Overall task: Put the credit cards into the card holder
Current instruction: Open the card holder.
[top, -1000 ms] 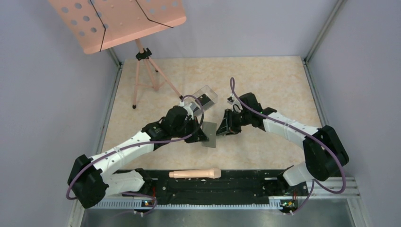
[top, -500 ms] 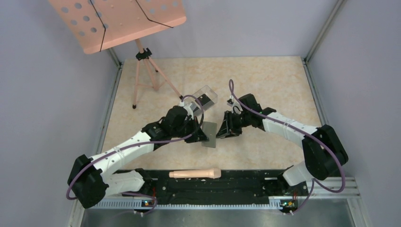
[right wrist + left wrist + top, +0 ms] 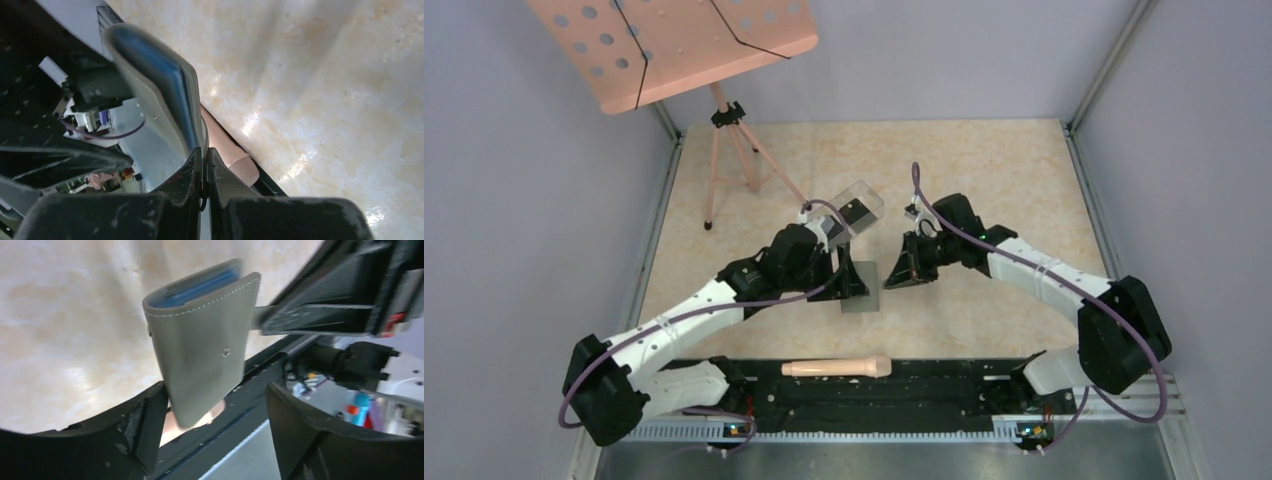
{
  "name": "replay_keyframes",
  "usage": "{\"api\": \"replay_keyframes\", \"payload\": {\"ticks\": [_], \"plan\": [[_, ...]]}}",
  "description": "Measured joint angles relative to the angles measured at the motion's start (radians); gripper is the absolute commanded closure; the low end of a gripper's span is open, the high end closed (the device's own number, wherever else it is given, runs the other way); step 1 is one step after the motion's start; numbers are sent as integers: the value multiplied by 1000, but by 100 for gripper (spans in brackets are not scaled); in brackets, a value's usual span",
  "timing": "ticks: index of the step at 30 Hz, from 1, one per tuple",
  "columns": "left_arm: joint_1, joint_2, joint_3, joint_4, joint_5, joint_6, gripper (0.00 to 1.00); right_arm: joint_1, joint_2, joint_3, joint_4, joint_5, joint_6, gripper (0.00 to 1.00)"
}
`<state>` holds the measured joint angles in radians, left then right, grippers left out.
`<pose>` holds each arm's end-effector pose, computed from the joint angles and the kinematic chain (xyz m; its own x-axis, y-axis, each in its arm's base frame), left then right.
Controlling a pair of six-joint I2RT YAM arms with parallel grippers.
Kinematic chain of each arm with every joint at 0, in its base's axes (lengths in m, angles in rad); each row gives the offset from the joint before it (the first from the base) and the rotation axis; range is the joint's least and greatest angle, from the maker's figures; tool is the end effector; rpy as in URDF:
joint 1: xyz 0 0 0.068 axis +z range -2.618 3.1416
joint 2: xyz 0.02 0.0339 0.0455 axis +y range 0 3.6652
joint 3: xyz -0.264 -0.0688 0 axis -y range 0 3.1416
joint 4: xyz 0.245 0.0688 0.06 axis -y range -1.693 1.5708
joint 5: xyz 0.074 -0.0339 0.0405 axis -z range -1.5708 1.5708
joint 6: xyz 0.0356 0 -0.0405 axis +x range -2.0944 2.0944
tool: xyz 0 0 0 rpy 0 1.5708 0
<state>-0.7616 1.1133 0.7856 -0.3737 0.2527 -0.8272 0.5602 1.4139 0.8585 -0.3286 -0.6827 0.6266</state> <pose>0.1658 -0.1704 0.2583 -0.9097 -0.1173 -0.3984 0.2021 0.7129 -0.6715 0.2278 0.1694 0.2175 -0.9711 -0.0720 -0.2275 -0.2243 0.6012 0.7670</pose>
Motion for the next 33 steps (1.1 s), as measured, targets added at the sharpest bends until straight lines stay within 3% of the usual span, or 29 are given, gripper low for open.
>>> {"api": "replay_keyframes", "payload": {"ticks": [3,7,12,21,26,33], "plan": [[0,-45,31,-83,-89,44,9,0,-39,58,-47,-17,-46,100],[1,-157,71,-135,-225,129,8,0,-87,191,-109,-64,-148,100],[1,-285,72,-118,-268,301,9,0,-134,297,-188,-125,-262,100],[1,-363,13,0,-106,649,7,0,-149,342,-301,-291,-348,100],[1,-325,0,49,29,800,7,0,-154,342,-316,-375,-354,100],[1,-196,-1,225,187,860,1,0,-161,341,-315,-460,-346,100]]}}
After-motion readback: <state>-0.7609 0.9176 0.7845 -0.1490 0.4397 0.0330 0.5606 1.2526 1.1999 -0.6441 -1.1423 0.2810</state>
